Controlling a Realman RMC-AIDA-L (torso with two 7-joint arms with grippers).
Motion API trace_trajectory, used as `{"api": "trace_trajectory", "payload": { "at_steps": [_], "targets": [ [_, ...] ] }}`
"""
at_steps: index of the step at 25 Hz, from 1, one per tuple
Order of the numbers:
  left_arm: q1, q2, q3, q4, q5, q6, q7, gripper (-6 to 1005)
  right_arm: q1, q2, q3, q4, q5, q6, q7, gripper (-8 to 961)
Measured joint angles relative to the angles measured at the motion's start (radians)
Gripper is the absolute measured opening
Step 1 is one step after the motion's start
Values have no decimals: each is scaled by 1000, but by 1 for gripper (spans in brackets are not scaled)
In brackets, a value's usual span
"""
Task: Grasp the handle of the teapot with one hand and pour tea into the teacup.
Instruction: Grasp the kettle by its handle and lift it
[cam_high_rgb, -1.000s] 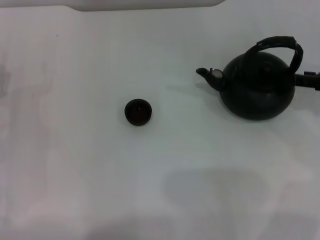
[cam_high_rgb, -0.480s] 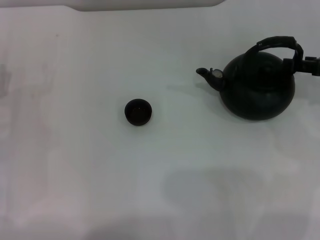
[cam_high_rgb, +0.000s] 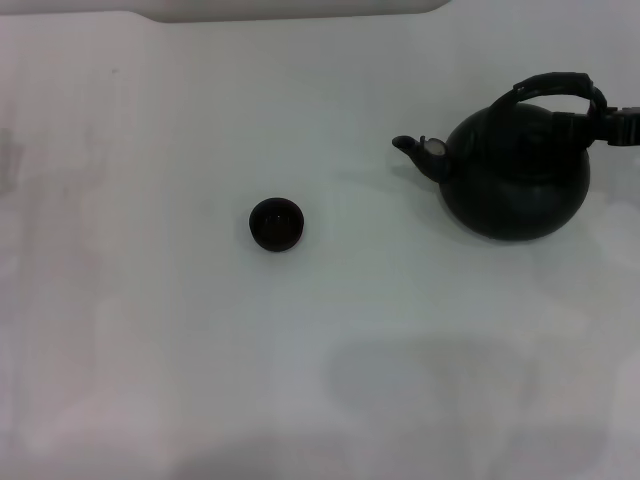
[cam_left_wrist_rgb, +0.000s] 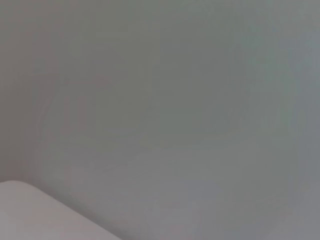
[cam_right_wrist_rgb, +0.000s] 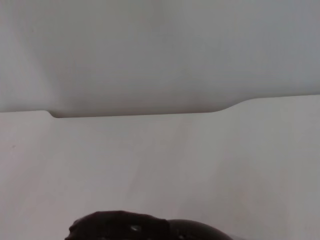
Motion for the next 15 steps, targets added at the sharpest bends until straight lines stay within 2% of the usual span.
{"api": "trace_trajectory", "payload": {
  "at_steps": [7,15],
  "targets": [
    [0,2,0,2,0,-6,0,887,0,-2,0,2,-1,-1,2,745],
    [0,2,0,5,0,-7,1,887,-14,-2,5,2,1,-4,8,751]
  ]
}}
